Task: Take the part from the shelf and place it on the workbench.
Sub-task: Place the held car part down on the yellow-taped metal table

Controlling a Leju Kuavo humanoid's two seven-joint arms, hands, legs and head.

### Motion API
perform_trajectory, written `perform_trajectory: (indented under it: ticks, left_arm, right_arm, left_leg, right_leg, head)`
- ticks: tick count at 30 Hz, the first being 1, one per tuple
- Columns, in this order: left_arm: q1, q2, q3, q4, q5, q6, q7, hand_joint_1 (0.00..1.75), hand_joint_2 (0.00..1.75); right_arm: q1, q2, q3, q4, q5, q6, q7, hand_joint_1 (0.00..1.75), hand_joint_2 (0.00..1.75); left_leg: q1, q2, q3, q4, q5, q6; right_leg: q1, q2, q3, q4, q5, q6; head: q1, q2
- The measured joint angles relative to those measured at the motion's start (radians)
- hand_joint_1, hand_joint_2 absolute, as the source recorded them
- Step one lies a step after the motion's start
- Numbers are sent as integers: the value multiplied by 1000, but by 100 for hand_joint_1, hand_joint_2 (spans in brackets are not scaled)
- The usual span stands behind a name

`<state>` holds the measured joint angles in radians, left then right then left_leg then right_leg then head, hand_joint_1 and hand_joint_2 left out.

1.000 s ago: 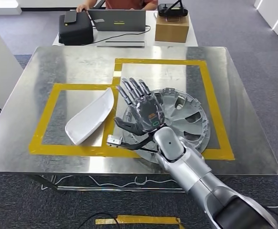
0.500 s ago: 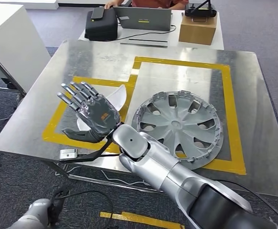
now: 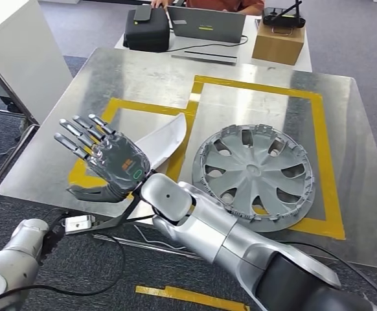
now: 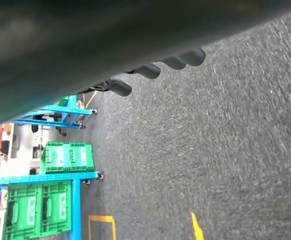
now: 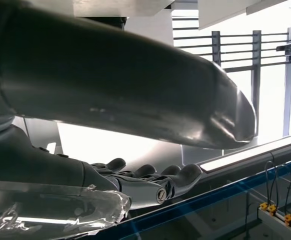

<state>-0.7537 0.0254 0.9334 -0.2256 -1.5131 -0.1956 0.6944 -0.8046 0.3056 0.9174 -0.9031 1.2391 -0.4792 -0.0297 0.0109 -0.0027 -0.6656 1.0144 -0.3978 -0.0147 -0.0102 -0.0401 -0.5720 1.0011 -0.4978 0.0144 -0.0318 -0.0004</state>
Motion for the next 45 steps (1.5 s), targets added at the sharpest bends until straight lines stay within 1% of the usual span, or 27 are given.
perform_trajectory:
  ticks: [2,3,5,7,9,11,14,17,19,22,23,25,28,32,39,45]
  left_arm:
    - [6,2,35,0,37,42,0,0,0]
    - [13,2,72,0,67,68,-1,0,0]
    - [39,-1,171,0,144,114,-13,0,0]
    - [83,-7,272,0,216,139,-44,0,0]
    - [140,-18,356,0,254,149,-90,0,0]
    - [200,-33,417,1,261,140,-147,0,0]
    - [284,-56,454,4,238,104,-226,0,0]
    - [355,-74,454,6,183,30,-307,0,0]
    - [406,-79,433,7,123,-41,-390,0,0]
    - [503,-81,368,7,29,-121,-526,0,0]
    - [535,-80,343,7,6,-136,-559,0,0]
    - [583,-78,300,7,-18,-152,-597,0,0]
    - [620,-74,254,7,-25,-165,-614,0,0]
    - [636,-71,222,7,-25,-170,-616,0,0]
    - [640,-70,198,7,-25,-172,-616,0,0]
    - [643,-69,195,7,-24,-172,-616,0,0]
  right_arm:
    - [-1,-1,4,0,0,-1,7,0,0]
    - [-1,-2,6,0,0,-3,11,0,0]
    - [-3,-4,7,4,-3,-17,17,0,0]
    - [-5,-8,4,13,-8,-39,19,0,0]
    - [-5,-13,-6,27,-8,-67,23,0,0]
    - [-1,-24,-21,42,-2,-96,34,0,0]
    - [10,-50,-48,60,20,-134,57,0,0]
    - [32,-79,-81,71,72,-166,92,0,0]
    - [56,-104,-111,73,121,-184,120,0,0]
    - [106,-150,-173,72,190,-197,144,0,0]
    - [124,-164,-196,71,209,-198,146,0,0]
    - [153,-183,-240,66,238,-199,146,0,0]
    - [183,-197,-292,57,271,-199,144,0,0]
    - [205,-207,-335,47,287,-199,144,0,0]
    - [217,-213,-363,41,288,-199,144,0,0]
    - [232,-216,-388,41,301,-199,144,0,0]
  left_leg:
    - [-1,0,-2,0,2,3]
    - [-1,0,-2,0,2,4]
    - [-2,2,-2,0,2,4]
    - [-3,4,-1,0,2,4]
    - [-3,5,-1,0,2,4]
    - [-3,6,-1,0,2,4]
    - [-3,6,-1,0,1,5]
    - [-2,6,0,0,0,5]
    - [-3,6,0,0,-1,5]
    - [-3,6,2,0,-3,7]
    - [-3,6,2,0,-3,7]
    - [-3,6,2,0,-4,7]
    - [-3,6,3,0,-4,7]
    - [-2,6,4,0,-4,7]
    - [-2,6,5,0,-4,7]
    - [-2,6,5,0,-4,7]
  right_leg:
    - [-1,0,1,-1,3,6]
    - [-1,0,1,-1,4,8]
    - [-2,1,1,-1,4,10]
    - [-2,3,1,-1,4,11]
    - [-2,4,0,-1,4,11]
    - [-2,4,0,-1,4,12]
    - [-2,4,0,-1,3,13]
    - [-2,4,0,-1,3,13]
    - [-2,5,1,-1,2,14]
    - [-2,5,2,-1,0,15]
    - [-2,5,3,-1,0,15]
    - [-2,5,2,-2,0,16]
    - [-2,4,3,-2,-1,17]
    - [-1,4,4,-1,-2,17]
    - [-1,4,6,-1,-2,17]
    - [-1,4,6,-1,-2,17]
  head:
    - [0,0]
    - [0,0]
    - [-1,0]
    - [-1,0]
    - [-1,0]
    - [-1,0]
    - [-1,0]
    - [-1,0]
    - [-1,0]
    - [-1,0]
    - [-1,0]
    - [-1,0]
    - [-1,0]
    - [-2,0]
    - [-1,0]
    - [-1,0]
